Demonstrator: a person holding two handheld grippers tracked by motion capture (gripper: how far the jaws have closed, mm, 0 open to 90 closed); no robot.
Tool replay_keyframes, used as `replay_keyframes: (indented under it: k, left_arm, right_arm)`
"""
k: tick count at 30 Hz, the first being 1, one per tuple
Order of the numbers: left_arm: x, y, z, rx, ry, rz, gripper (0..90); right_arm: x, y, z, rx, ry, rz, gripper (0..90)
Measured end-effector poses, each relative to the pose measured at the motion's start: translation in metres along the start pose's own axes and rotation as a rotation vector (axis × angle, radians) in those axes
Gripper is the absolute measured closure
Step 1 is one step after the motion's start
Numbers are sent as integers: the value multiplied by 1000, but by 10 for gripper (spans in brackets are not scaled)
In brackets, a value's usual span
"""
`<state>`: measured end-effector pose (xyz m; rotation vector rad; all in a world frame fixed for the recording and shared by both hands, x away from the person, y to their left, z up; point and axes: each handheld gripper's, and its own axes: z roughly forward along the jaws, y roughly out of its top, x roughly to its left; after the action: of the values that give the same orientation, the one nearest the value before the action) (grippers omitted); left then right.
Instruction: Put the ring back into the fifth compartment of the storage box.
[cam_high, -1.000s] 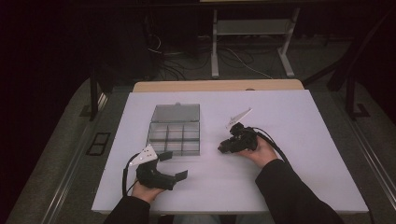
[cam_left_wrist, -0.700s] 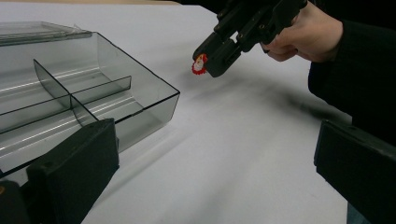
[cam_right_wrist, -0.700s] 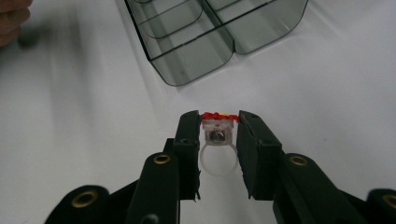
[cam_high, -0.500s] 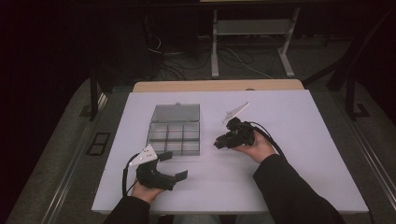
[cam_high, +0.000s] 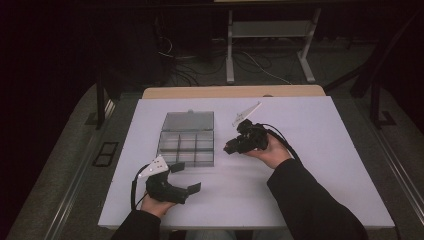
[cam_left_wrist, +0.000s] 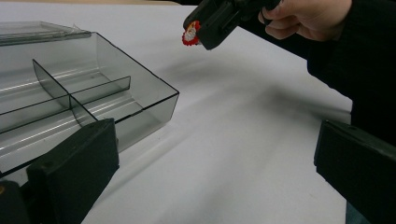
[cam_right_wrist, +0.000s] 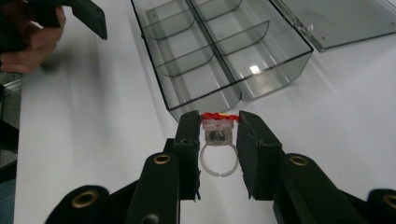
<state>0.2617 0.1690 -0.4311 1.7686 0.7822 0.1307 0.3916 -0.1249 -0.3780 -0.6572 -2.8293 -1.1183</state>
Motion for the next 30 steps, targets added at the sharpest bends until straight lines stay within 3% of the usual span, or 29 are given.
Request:
replay_keyframes:
  k: [15, 30]
  left_arm:
    - [0, 0, -1, 2, -4, -3, 0]
    - [0, 0, -1, -1, -6, -6, 0]
  right_arm:
    - [3, 34, -1, -23, 12, -38, 689]
    - [2, 65, 9, -13, 21, -82, 689]
